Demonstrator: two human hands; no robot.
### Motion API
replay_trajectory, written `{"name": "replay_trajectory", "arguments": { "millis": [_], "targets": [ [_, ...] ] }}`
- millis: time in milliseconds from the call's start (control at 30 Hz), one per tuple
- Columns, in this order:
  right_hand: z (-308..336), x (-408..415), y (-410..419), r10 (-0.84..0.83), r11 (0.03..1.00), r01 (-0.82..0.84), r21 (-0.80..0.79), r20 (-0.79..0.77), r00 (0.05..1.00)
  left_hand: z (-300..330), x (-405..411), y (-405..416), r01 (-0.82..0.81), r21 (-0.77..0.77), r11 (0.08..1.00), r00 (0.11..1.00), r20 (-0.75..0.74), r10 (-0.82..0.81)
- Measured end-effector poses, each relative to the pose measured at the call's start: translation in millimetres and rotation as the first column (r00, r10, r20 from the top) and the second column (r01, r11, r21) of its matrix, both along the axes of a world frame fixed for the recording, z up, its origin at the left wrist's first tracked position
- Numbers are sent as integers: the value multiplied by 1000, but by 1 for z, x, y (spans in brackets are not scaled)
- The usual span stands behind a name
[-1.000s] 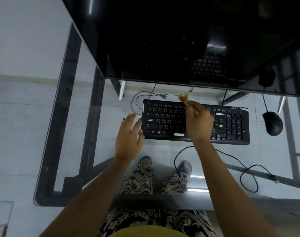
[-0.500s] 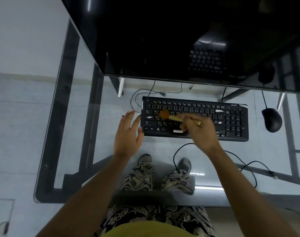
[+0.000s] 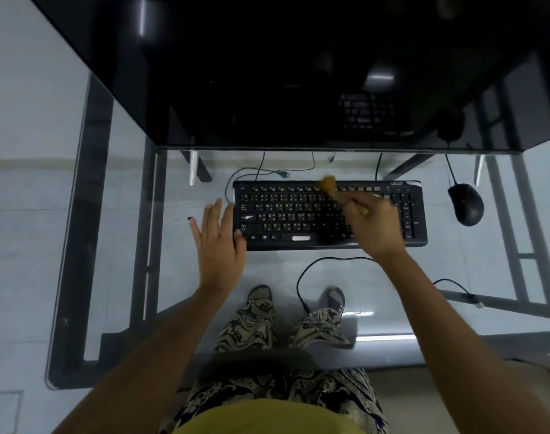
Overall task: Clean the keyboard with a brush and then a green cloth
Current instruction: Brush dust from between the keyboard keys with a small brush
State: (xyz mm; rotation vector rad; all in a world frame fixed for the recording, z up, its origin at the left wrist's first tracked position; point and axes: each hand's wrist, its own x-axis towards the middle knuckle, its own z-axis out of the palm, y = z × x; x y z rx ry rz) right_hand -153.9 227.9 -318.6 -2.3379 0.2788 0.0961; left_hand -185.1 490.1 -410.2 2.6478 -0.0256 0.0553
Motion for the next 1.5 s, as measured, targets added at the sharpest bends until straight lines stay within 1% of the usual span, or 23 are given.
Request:
{"name": "replay_trajectory", "arguments": {
  "millis": [67, 100, 167, 200, 300, 367, 400, 433, 533, 600, 700, 800, 867, 933, 1000, 1067, 1133, 1200, 1267, 1333, 1367, 1433, 1500],
  "targets": [
    [7, -5, 2, 109, 994, -107, 35, -69, 992, 8, 5, -16, 60, 29, 998, 998, 20, -61],
    [8, -7, 1, 117, 993, -117, 4, -35, 992, 12, 8, -25, 95, 50, 994, 995, 24, -96],
    [6, -10, -4, 143, 982, -131, -139, 82, 986, 21, 15, -43, 159, 83, 984, 987, 15, -161],
    [4, -12, -6, 161, 972, -144, -186, 78, 984, 25, 19, -51, 192, 99, 976, 981, 5, -194],
    [7, -22, -8, 149, 976, -158, -151, -67, 987, 31, 25, -71, 305, 183, 935, 952, -35, -304],
    [12, -30, -7, 104, 987, -100, -127, 19, 994, 31, 26, -81, 360, 232, 904, 933, -68, -354],
    [12, -34, -7, 117, 984, -105, -144, 81, 990, 31, 27, -86, 378, 250, 891, 926, -86, -368],
    [13, -38, -7, 147, 976, -129, -175, 94, 985, 29, 28, -90, 393, 266, 880, 919, -106, -379],
    [4, -50, -8, 231, 939, -233, -253, -38, 972, 23, 29, -97, 435, 303, 848, 900, -166, -402],
    [6, -56, -10, 201, 951, -209, -229, -56, 978, 20, 27, -99, 445, 304, 843, 895, -198, -401],
    [8, -67, -9, 162, 972, -155, -175, 22, 987, 18, 22, -103, 434, 309, 846, 899, -212, -383],
    [2, -76, -12, 202, 956, -212, -204, -71, 977, 18, 18, -108, 423, 312, 851, 904, -211, -372],
    [3, -81, -18, 120, 982, -129, -138, -74, 990, 18, 15, -112, 442, 314, 840, 895, -210, -393],
    [4, -84, -22, 67, 993, -66, -94, 8, 998, 18, 10, -117, 466, 311, 828, 884, -199, -422],
    [3, -85, -25, 120, 987, -117, -106, 20, 993, 17, 8, -122, 478, 315, 820, 878, -188, -440],
    [0, -85, -29, 144, 976, -149, -157, -47, 989, 17, 8, -125, 488, 329, 809, 873, -191, -449],
    [2, -83, -34, 74, 980, -84, -179, -60, 995, 18, 8, -128, 491, 341, 802, 871, -191, -452],
    [7, -77, -36, 28, 991, -25, -134, 24, 999, 20, 7, -131, 493, 343, 799, 870, -184, -458],
    [10, -67, -34, 91, 993, -85, -87, 67, 994, 21, 7, -135, 493, 340, 801, 870, -178, -460],
    [8, -58, -34, 177, 976, -176, -129, -1, 984, 22, 6, -139, 487, 342, 804, 873, -184, -451],
    [7, -57, -35, 181, 968, -188, -169, -54, 982, 23, 5, -140, 483, 344, 805, 876, -194, -442],
    [9, -55, -42, 124, 972, -138, -191, -79, 989, 25, 0, -144, 467, 354, 811, 884, -210, -417],
    [14, -56, -48, 98, 987, -96, -129, 8, 995, 27, -7, -148, 455, 362, 814, 890, -214, -402]
  ]
}}
